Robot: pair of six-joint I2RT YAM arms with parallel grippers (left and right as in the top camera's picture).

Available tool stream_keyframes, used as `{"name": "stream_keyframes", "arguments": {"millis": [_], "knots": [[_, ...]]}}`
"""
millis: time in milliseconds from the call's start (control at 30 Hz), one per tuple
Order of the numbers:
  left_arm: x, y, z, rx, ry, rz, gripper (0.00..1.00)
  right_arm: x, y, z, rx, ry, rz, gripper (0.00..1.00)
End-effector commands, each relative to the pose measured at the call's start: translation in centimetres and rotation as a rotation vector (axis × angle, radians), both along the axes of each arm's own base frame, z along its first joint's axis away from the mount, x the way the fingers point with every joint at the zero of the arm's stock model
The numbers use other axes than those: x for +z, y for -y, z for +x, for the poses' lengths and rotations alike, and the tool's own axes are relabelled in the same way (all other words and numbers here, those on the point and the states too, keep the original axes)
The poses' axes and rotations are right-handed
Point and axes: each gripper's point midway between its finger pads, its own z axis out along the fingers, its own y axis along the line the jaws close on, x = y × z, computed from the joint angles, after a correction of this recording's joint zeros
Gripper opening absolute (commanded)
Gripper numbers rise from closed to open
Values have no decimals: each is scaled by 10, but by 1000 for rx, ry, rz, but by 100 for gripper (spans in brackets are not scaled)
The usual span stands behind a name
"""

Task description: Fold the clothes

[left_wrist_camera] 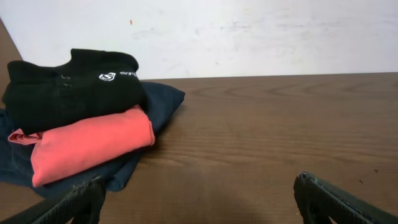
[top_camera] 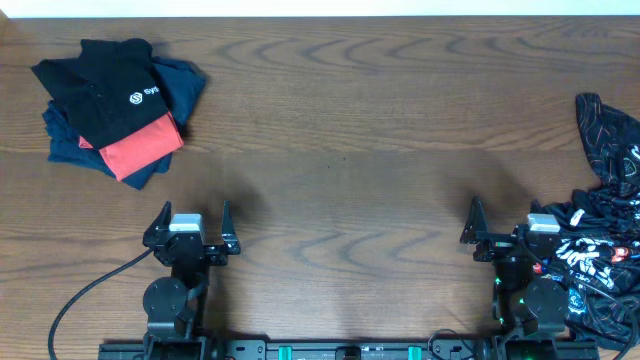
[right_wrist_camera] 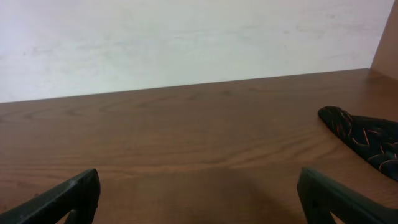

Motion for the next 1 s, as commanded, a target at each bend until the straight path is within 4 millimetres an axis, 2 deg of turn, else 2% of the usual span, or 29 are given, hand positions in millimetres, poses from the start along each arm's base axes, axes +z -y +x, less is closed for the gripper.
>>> {"name": "stream_keyframes", "arguments": {"millis": [0,633,767,867,967], "knots": [[-17,-2,0,12,-38,5,98,0,1,0,-2,0,-13,99],[-16,-2,0,11,-37,5,98,0,0,0,4,0,-12,99],[-17,-2,0,12,-41,4,98,2,-9,0,50,11,45,99],[-16,-2,0,18,-35,-47,98,3,-24,-1,140,6,72,99],[-17,4,-2,-2,-65,-170,98,0,-24,-4,139,-43,75,99]]}}
